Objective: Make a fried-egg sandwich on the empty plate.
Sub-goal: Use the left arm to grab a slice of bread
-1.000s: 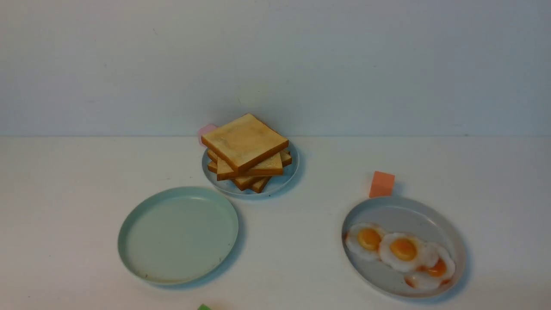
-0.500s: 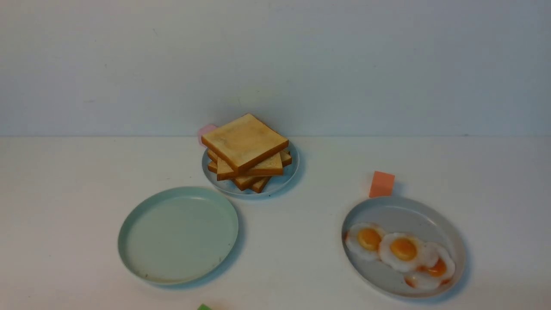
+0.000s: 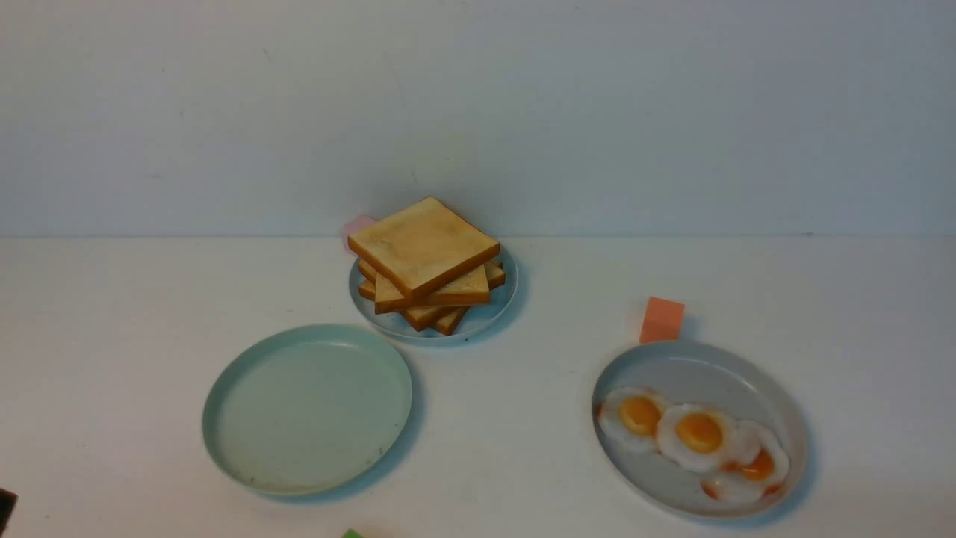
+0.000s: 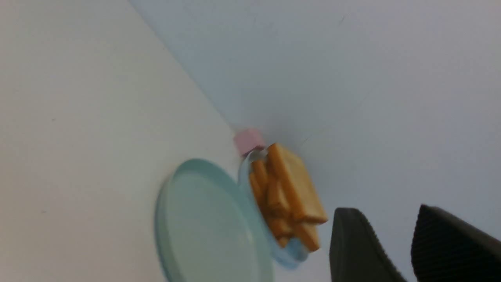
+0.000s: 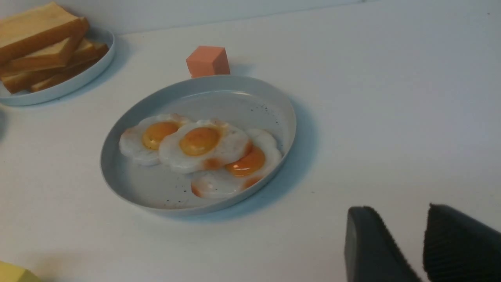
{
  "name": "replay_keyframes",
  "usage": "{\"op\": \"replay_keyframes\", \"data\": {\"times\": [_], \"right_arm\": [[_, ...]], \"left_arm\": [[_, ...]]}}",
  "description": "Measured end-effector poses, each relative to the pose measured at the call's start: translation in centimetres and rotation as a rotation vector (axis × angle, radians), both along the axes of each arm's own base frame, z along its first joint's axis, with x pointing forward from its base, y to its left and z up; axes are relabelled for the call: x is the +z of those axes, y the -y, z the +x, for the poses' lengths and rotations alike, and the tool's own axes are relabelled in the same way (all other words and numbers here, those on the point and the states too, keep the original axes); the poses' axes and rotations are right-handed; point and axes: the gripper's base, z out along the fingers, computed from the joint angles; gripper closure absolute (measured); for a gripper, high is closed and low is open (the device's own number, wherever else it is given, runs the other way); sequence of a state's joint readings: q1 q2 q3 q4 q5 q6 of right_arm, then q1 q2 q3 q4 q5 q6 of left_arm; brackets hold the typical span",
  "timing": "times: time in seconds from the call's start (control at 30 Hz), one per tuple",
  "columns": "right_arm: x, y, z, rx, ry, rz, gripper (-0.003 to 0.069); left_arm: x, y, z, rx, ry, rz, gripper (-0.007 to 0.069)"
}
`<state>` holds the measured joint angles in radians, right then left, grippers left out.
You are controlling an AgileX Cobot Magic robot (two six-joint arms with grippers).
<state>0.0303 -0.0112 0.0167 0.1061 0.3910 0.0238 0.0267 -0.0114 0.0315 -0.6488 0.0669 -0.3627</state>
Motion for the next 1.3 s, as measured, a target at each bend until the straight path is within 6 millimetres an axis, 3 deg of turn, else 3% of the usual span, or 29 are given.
{"op": "replay_keyframes", "data": {"times": [0.1,0.13,0.17,0.27,0.3,0.4,0.43,0.63,0.77,1.03,1.13,1.3], "right_arm": [[0.0,0.0,0.0,0.0,0.0,0.0,0.0421],[0.0,0.0,0.0,0.0,0.0,0.0,0.0421],[0.0,0.0,0.0,0.0,0.0,0.0,0.0421],[0.0,0.0,0.0,0.0,0.0,0.0,0.0421],[0.0,0.0,0.0,0.0,0.0,0.0,0.0421],[0.0,0.0,0.0,0.0,0.0,0.0,0.0421],[0.0,0.0,0.0,0.0,0.0,0.0,0.0421],[0.0,0.0,0.0,0.0,0.001,0.0,0.0421],[0.1,-0.1,0.1,-0.008,0.023,0.069,0.0421],[2.3,-0.1,0.5,-0.09,0.23,0.633,0.0421],[3.1,-0.4,0.3,-0.071,0.219,0.664,0.0421],[9.3,-2.3,-1.0,0.172,-0.031,0.388,0.0421]], "left_arm": [[0.7,0.2,-0.1,-0.019,0.005,-0.028,0.0398],[2.2,0.4,-0.4,-0.046,0.021,0.016,0.0431],[2.1,0.5,-0.3,-0.05,0.015,0.017,0.0435],[4.7,0.9,-0.2,-0.1,-0.014,0.138,0.0506],[5.9,1.3,0.4,-0.157,-0.079,0.238,0.0557],[7.5,2.0,1.3,-0.268,-0.147,0.365,0.0609],[8.5,2.8,2.0,-0.381,-0.19,0.466,0.0631],[10.9,5.5,4.5,-0.74,-0.306,0.66,0.0638],[10.7,6.2,7.0,-0.76,-0.354,0.664,0.0638],[9.9,7.4,12.0,-0.807,-0.422,0.747,0.0638],[9.8,8.1,13.7,-0.896,-0.441,0.809,0.0638],[10.0,9.6,17.2,-1.001,-0.474,0.837,0.0638]]}}
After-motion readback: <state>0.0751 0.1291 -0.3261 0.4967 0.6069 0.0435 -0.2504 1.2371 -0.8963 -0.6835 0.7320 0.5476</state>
